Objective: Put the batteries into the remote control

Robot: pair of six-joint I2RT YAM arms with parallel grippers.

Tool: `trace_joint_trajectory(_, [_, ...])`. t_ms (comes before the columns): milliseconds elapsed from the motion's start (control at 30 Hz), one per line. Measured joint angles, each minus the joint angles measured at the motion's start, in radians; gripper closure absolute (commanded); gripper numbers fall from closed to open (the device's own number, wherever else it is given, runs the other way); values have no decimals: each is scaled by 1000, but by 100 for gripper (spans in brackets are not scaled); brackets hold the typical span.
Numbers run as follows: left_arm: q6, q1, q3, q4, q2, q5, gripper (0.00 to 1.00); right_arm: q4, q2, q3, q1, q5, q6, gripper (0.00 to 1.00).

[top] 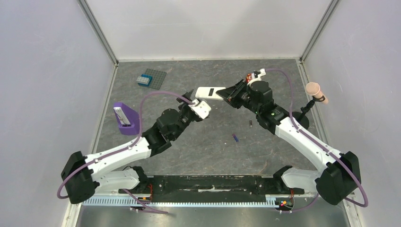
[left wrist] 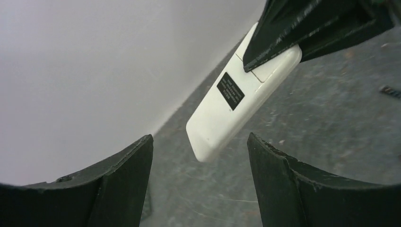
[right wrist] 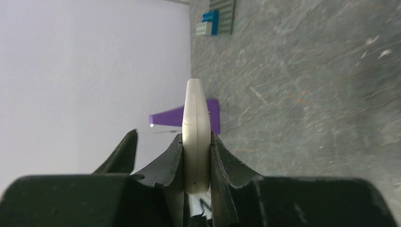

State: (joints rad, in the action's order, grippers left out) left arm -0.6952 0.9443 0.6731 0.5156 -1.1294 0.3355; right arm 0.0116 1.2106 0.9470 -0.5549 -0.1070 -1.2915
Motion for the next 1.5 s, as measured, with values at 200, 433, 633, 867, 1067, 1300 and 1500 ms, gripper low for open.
trace_joint_trajectory(200, [445,0,254,-464,22,-31,20,-20,-8,-1,25,40,156,100])
trace_joint_trajectory(433, [977,-95,608,-827,-40,-101,19,-156,-107,-39,30,15,312,100])
trace_joint_trajectory(633, [1429,-299,491,-680,-4,-384,26,-337,-136,-107,30,-3,256,100])
trace_joint_trajectory(867, [1681,-301,422,-446,-42,-550,27,-508,-135,-203,30,-6,71,100])
trace_joint_trajectory(1067, [1754,-301,410,-317,-42,-571,29,-602,-131,-208,31,2,-57,100])
trace_joint_trajectory(1300, [1791,-301,387,-296,-43,-576,30,-645,-130,-225,27,25,-135,100])
trace_joint_trajectory(1500, [1795,-297,387,-301,-47,-575,31,-647,-130,-227,22,33,-150,100])
